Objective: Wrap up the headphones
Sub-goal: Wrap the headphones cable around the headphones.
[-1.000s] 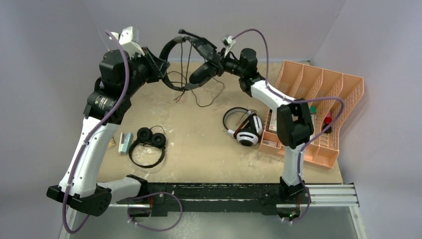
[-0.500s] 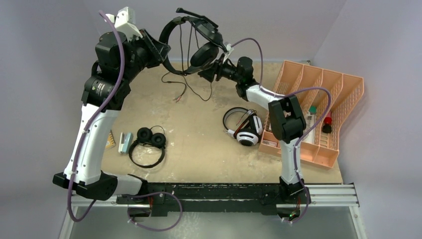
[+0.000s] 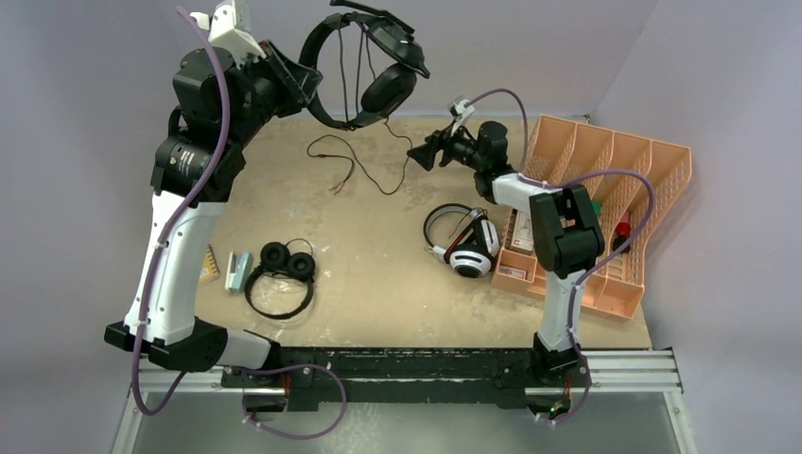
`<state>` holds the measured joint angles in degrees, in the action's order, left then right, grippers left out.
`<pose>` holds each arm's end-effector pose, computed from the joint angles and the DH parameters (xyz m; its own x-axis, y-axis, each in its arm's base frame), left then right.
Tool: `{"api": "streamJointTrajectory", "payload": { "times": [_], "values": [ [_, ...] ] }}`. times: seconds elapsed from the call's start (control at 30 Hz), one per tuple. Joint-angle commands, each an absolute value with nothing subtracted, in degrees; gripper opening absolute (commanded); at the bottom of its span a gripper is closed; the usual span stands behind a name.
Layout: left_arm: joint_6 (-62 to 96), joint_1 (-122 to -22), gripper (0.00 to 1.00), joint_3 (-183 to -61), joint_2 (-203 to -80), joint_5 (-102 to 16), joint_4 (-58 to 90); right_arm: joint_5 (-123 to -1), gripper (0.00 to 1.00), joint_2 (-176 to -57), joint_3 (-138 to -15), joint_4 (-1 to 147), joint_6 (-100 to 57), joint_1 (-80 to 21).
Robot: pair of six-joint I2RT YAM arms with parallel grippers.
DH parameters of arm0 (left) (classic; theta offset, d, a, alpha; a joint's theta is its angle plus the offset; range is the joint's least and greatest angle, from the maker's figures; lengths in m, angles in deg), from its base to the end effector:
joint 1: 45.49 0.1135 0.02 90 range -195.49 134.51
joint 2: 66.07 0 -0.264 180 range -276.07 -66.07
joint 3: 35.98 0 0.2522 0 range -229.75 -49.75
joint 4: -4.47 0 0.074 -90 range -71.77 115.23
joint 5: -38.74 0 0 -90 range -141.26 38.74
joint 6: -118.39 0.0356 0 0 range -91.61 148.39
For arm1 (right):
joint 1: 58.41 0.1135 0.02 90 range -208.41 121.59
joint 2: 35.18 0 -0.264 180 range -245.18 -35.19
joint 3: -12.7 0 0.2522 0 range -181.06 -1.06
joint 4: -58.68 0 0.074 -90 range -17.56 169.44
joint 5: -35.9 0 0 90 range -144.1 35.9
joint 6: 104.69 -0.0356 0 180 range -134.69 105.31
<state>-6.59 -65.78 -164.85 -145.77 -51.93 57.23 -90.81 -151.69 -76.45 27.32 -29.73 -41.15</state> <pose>0.2319 -0.0853 0.5572 -0.2406 -0.5222 -0.8182 0.2415 0.7842 -0.5716 0.4369 0.1580 0.2410 -0.1452 0.1727 -0.9742 -0.7969 0.5631 0.2186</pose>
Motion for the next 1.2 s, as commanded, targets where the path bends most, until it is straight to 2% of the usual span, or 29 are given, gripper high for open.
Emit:
{"api": "streamJointTrajectory", "payload": {
  "times": [0.0, 0.23, 0.43, 0.53, 0.67, 0.7, 0.73, 0.97, 1.17],
  "values": [
    [-8.9, -66.0, 0.00, -169.9, -145.6, -51.5, 53.6, -91.4, 0.81, -152.3, -79.2, 24.9, -24.3, -40.1],
    [-9.4, -66.0, 0.00, -172.4, -146.8, -49.8, 54.3, -86.7, 0.85, -157.9, -86.0, 26.0, -21.2, -39.0],
    [-9.9, -66.0, 0.00, -172.7, -146.9, -49.2, 54.0, -89.4, 0.80, -161.9, -90.7, 23.3, -21.0, -36.1],
    [-9.8, -66.0, 0.00, -172.6, -147.0, -50.1, 54.0, -90.1, 0.63, -162.7, -91.2, 20.8, -23.3, -35.2],
    [-8.3, -65.9, 0.00, -171.8, -147.5, -56.0, 53.3, -89.1, 0.13, -159.9, -86.3, 17.6, -29.7, -35.1],
    [-8.0, -65.7, 0.00, -171.9, -148.2, -57.9, 52.8, -88.0, 0.04, -158.4, -83.6, 16.8, -31.0, -35.0],
    [-7.6, -65.3, 0.00, -172.2, -149.1, -59.3, 52.1, -86.8, 0.00, -156.7, -80.9, 15.7, -32.3, -34.9],
    [-14.0, -56.2, 0.00, -176.8, -158.0, -57.0, 42.7, -85.2, 0.00, -147.9, -63.3, 11.0, -36.3, -32.7],
    [-12.0, -55.0, 0.00, -183.2, -161.8, -66.0, 40.8, -86.6, 0.00, -143.1, -58.2, 15.8, -35.5, -28.1]
  ]
}}
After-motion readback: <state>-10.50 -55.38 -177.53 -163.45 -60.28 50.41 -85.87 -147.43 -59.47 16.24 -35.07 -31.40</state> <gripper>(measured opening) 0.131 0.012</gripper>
